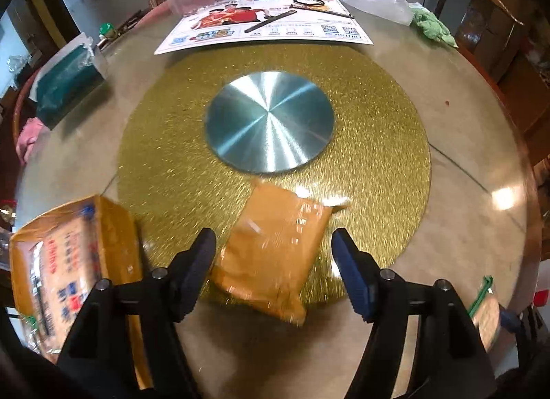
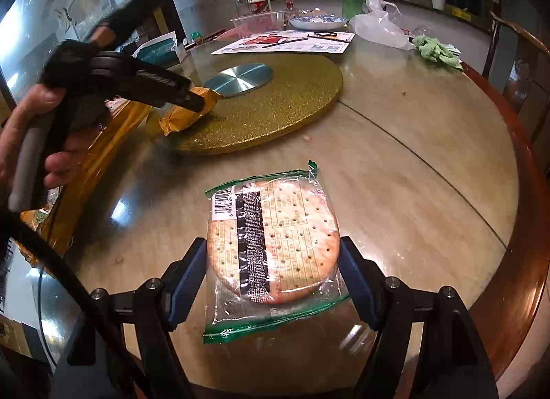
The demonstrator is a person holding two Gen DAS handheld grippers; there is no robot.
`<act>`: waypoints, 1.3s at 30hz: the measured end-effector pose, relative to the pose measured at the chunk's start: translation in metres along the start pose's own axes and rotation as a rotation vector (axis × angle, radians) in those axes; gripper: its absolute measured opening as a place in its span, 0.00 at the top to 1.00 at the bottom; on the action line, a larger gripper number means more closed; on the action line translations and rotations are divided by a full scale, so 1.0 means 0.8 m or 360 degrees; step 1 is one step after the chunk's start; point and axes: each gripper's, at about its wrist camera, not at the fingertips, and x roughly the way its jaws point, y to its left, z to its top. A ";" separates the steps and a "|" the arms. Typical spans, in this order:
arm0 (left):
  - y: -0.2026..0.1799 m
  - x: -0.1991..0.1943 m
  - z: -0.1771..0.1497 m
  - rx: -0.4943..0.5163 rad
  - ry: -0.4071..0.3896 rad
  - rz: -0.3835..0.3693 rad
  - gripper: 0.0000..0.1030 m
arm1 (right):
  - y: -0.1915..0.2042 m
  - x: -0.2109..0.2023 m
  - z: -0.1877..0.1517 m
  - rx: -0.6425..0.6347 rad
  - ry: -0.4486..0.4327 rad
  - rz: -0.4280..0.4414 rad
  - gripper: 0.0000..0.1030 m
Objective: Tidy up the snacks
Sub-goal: 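Grasp the orange pillow-shaped snack bag with the left gripper while the right holds its pack, then carry both packs over the white tray and release them inside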
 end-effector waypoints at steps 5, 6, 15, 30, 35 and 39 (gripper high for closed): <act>-0.003 -0.003 -0.016 -0.0019 -0.0020 -0.0019 0.50 | -0.004 -0.001 -0.002 0.0012 0.0000 -0.0005 0.27; -0.005 -0.006 -0.021 -0.0018 -0.0017 -0.0011 0.51 | -0.005 -0.002 -0.002 0.0011 -0.0003 -0.0012 0.27; -0.045 -0.066 -0.155 -0.0105 -0.0039 0.0085 0.52 | 0.000 -0.007 -0.013 -0.0046 -0.0016 -0.0060 0.27; -0.057 -0.121 -0.235 -0.0171 -0.0182 -0.0085 0.24 | 0.046 -0.021 -0.042 -0.0343 0.0088 0.0062 0.25; -0.054 -0.114 -0.233 -0.0073 -0.0195 -0.0077 0.24 | 0.047 -0.022 -0.044 -0.0358 0.0099 0.0073 0.25; -0.053 -0.100 -0.243 -0.0086 -0.0151 -0.0175 0.40 | 0.042 -0.021 -0.041 -0.0355 0.0115 0.0071 0.25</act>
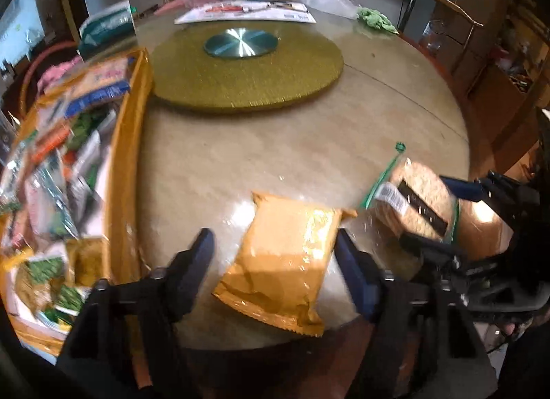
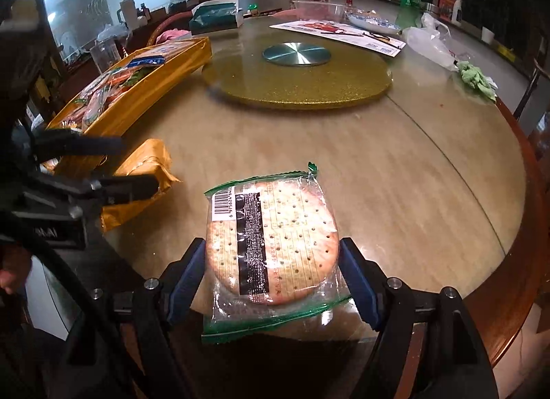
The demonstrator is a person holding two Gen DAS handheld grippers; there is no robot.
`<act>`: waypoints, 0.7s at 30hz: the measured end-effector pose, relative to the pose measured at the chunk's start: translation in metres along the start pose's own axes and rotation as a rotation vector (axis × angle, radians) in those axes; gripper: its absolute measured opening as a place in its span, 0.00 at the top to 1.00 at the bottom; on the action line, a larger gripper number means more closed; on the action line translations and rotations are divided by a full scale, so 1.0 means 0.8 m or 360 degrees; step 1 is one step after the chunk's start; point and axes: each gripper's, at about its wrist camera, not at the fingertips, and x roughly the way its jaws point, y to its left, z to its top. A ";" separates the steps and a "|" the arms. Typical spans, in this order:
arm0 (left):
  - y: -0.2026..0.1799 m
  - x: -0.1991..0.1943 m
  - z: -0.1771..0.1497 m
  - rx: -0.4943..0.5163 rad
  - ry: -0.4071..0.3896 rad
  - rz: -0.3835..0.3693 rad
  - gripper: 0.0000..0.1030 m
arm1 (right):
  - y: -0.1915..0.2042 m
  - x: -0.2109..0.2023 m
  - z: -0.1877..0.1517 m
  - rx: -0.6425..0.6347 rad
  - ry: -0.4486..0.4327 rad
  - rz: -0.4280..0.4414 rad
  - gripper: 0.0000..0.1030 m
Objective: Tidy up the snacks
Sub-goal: 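Carry both packs over the white tray and release them inside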
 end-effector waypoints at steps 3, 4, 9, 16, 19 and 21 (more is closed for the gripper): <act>-0.003 -0.001 -0.006 -0.0053 0.0002 0.0000 0.50 | -0.003 0.000 -0.001 0.0023 0.0002 -0.0043 0.26; -0.002 -0.003 -0.007 -0.0079 -0.0004 0.0003 0.50 | -0.003 -0.001 -0.002 0.0036 0.0001 -0.0040 0.26; -0.002 -0.006 -0.013 -0.0110 -0.0050 0.0034 0.49 | 0.003 0.000 -0.001 0.0056 0.0002 -0.0068 0.27; 0.008 -0.039 -0.020 -0.0242 -0.0173 -0.0001 0.54 | 0.000 -0.004 0.002 0.0207 -0.0043 0.0141 0.28; 0.026 -0.081 -0.023 -0.0335 -0.0293 -0.0010 0.54 | 0.008 -0.012 0.007 0.0287 -0.0097 0.0279 0.28; 0.046 -0.112 -0.025 -0.0426 -0.0359 0.0025 0.54 | 0.022 -0.022 0.017 0.0276 -0.0146 0.0335 0.28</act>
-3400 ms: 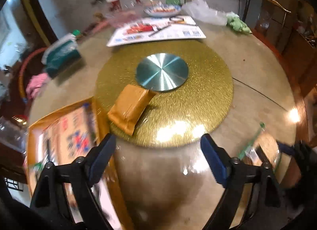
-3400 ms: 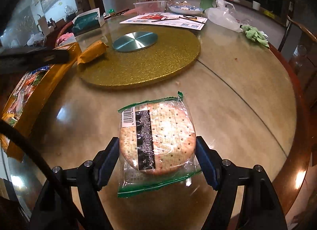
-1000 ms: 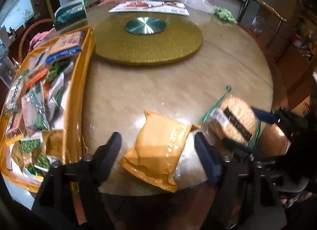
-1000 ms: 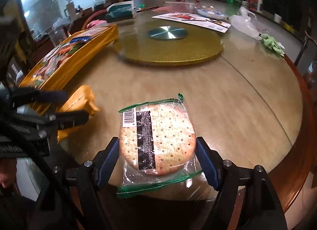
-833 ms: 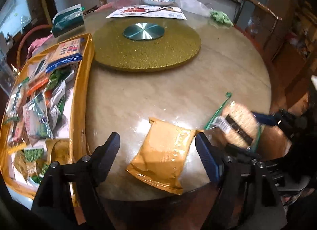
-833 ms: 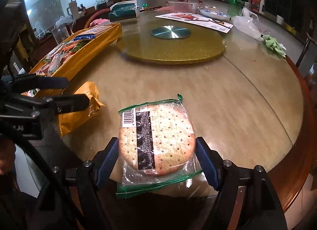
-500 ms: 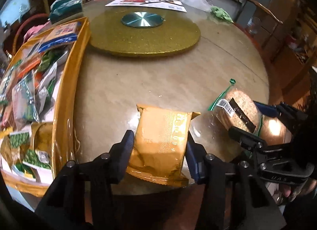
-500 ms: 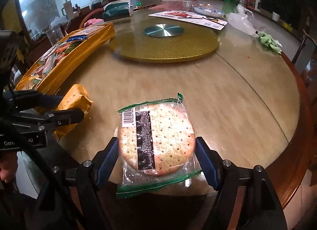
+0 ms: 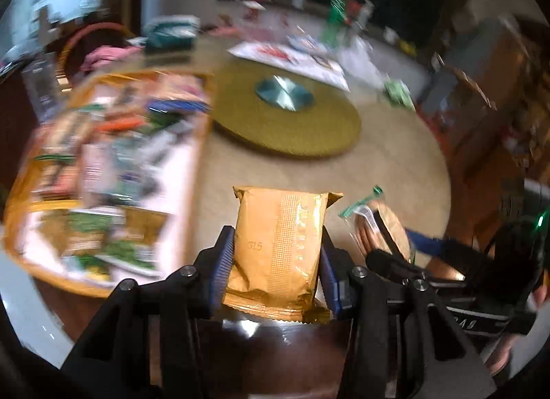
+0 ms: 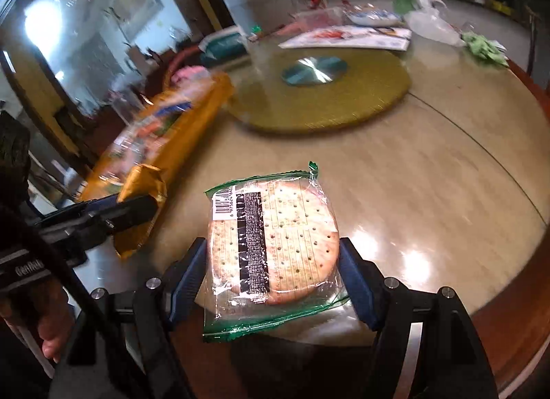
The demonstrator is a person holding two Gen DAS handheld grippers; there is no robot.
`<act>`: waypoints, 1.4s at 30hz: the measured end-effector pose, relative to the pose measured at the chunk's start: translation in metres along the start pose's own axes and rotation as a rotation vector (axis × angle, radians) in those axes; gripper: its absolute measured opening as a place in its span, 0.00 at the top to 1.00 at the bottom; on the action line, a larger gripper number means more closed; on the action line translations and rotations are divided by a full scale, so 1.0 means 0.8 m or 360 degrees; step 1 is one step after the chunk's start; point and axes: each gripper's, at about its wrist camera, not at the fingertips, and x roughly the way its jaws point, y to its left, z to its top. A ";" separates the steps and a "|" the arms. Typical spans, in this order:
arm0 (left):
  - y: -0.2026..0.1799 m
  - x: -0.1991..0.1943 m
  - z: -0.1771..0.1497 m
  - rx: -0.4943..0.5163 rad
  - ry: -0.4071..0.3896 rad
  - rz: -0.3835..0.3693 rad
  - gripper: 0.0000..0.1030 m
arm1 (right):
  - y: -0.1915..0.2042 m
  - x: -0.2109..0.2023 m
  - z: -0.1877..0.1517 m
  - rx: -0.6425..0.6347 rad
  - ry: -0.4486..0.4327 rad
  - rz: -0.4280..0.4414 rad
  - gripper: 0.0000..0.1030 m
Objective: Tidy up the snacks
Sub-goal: 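Carry both packs over the white tray and release them inside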
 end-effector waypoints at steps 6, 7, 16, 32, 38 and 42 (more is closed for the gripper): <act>0.069 -0.067 0.025 -0.0184 -0.0194 0.0198 0.54 | 0.066 -0.010 0.034 -0.0113 -0.0095 0.0146 0.28; 0.083 -0.075 0.027 -0.0220 -0.0217 0.0219 0.54 | 0.078 -0.007 0.041 -0.0125 -0.0098 0.0176 0.28; 0.190 -0.094 0.032 -0.0457 -0.0271 0.0369 0.54 | 0.176 0.048 0.082 -0.0314 -0.0023 0.0270 0.28; 0.261 -0.024 0.018 -0.0544 -0.0079 0.0330 0.54 | 0.274 0.158 0.077 -0.0596 0.0164 0.0171 0.27; 0.277 -0.010 0.022 -0.0555 -0.0015 0.0350 0.51 | 0.285 0.165 0.070 -0.0676 0.0144 0.0133 0.26; 0.279 -0.018 0.021 -0.0586 -0.0042 0.0325 0.39 | 0.283 0.167 0.065 -0.0673 0.0167 0.0165 0.25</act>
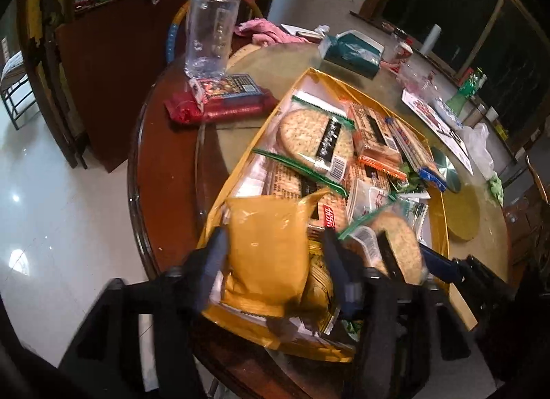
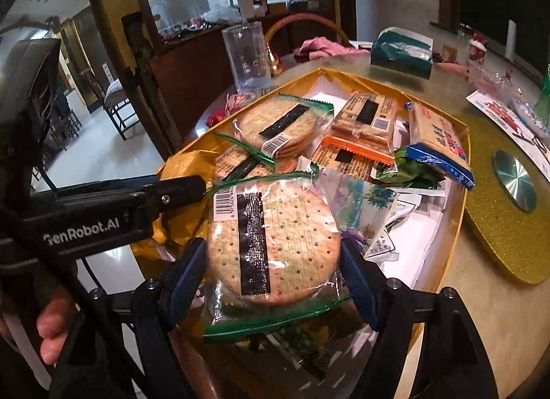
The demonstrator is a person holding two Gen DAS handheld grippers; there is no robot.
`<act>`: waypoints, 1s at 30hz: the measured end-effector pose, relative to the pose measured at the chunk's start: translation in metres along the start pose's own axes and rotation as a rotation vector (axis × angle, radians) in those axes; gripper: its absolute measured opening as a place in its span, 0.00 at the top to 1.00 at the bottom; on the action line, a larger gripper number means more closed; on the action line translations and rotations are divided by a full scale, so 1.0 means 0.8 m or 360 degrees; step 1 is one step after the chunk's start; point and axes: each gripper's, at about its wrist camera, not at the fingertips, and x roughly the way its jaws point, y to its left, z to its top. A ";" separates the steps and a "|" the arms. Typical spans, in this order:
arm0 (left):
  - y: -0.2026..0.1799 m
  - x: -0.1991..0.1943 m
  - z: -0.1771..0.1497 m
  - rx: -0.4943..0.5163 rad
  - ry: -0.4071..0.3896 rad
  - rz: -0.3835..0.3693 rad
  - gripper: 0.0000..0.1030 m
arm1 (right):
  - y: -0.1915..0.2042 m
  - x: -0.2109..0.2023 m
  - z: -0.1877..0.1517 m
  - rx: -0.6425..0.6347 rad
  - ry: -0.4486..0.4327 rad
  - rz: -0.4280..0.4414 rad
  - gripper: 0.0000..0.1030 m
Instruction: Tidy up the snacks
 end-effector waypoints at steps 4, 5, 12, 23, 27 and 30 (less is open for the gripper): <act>-0.001 -0.007 -0.002 -0.0052 0.0016 -0.0065 0.26 | -0.012 -0.023 0.000 0.0073 -0.0104 0.0038 0.21; -0.005 -0.012 -0.003 -0.0043 -0.0003 -0.0053 0.23 | -0.017 -0.031 -0.001 0.0089 -0.0122 0.0055 0.21; -0.043 -0.063 -0.022 0.0075 -0.0283 0.0105 0.17 | -0.031 -0.073 -0.019 0.0180 -0.0242 0.0087 0.21; -0.097 -0.104 -0.060 0.0143 -0.0386 0.0314 0.17 | -0.039 -0.130 -0.072 0.0207 -0.0238 0.0067 0.21; -0.122 -0.118 -0.069 0.0254 -0.0382 0.0350 0.17 | -0.044 -0.158 -0.075 0.0281 -0.0268 0.0028 0.21; -0.133 -0.122 -0.077 0.0302 -0.0363 0.0364 0.17 | -0.045 -0.173 -0.077 0.0311 -0.0286 0.0002 0.21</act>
